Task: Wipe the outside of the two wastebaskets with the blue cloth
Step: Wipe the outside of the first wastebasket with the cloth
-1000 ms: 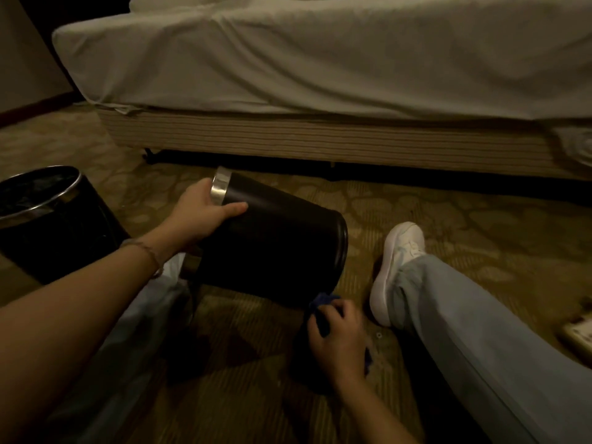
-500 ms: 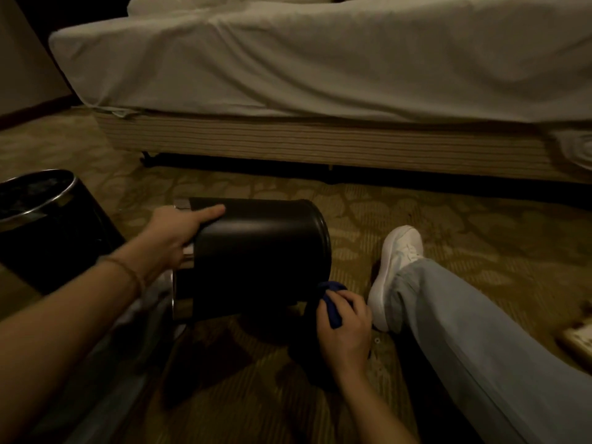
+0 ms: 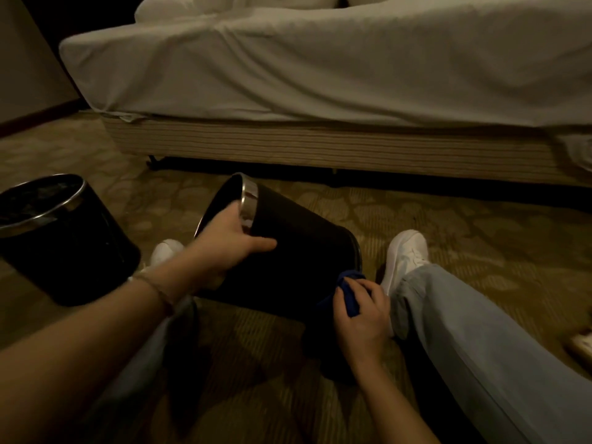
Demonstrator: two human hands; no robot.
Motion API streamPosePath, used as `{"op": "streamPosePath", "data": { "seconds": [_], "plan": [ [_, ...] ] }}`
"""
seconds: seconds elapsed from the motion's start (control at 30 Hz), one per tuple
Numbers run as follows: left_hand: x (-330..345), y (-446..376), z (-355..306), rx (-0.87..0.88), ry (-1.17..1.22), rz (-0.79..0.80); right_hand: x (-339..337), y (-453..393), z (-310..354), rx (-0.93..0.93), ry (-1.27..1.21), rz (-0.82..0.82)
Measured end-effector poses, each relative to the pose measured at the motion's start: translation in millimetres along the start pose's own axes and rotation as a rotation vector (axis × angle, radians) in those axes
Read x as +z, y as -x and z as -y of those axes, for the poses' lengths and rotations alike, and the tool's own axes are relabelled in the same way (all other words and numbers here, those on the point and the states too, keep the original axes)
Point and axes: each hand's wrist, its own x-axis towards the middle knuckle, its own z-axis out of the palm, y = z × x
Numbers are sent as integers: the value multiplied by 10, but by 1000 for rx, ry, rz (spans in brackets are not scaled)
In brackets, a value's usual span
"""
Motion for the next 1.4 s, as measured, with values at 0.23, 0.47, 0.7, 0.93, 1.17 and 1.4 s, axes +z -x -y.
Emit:
{"op": "streamPosePath", "data": {
  "seconds": [0.23, 0.47, 0.7, 0.93, 1.17, 1.4],
  "plan": [
    [189, -111, 35, 131, -313, -229, -132, -269, -159, 7, -30, -45],
    [-266, -176, 183, 91, -373, -153, -155, -727, -153, 23, 2, 128],
    [-325, -204, 299, 87, -332, -180, -179, -799, 9, -123, -11, 164],
    [-178, -214, 147, 127, -379, -116, -165, -948, 69, -64, 122, 383],
    [-148, -179, 71, 128, -358, -130, -246, -460, 44, -48, 125, 302],
    [-183, -349, 110, 80, -348, -135, -30, 94, 36, -19, 38, 166]
  ]
}}
